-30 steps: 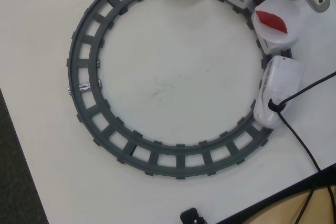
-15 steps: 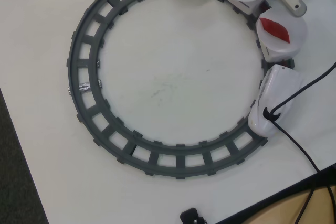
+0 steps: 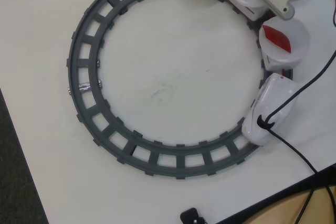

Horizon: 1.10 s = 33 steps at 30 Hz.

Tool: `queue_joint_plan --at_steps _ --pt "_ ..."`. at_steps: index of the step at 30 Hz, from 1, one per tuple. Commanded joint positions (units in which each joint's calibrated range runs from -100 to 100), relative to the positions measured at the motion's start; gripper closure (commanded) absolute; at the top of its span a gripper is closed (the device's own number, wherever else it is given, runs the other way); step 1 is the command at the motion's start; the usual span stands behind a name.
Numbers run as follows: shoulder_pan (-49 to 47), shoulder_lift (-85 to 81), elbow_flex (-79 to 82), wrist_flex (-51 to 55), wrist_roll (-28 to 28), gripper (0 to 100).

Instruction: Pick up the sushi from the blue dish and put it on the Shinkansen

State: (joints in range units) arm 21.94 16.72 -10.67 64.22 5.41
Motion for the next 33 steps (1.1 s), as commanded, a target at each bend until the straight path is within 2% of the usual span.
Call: queue_joint_plan --at_steps 1,15,25,29,33 --pt "-1.7 -0.2 -2.6 0.1 -0.3 98" --pt "0.6 -1.1 5.2 0.2 -2.8 97" --pt "0.3 -9.7 6.6 6.2 -1.4 70" --pt "0.2 -13.6 6.7 8.5 -1.5 66" --pt "1.0 -22.4 6.8 11.6 -2.3 65"
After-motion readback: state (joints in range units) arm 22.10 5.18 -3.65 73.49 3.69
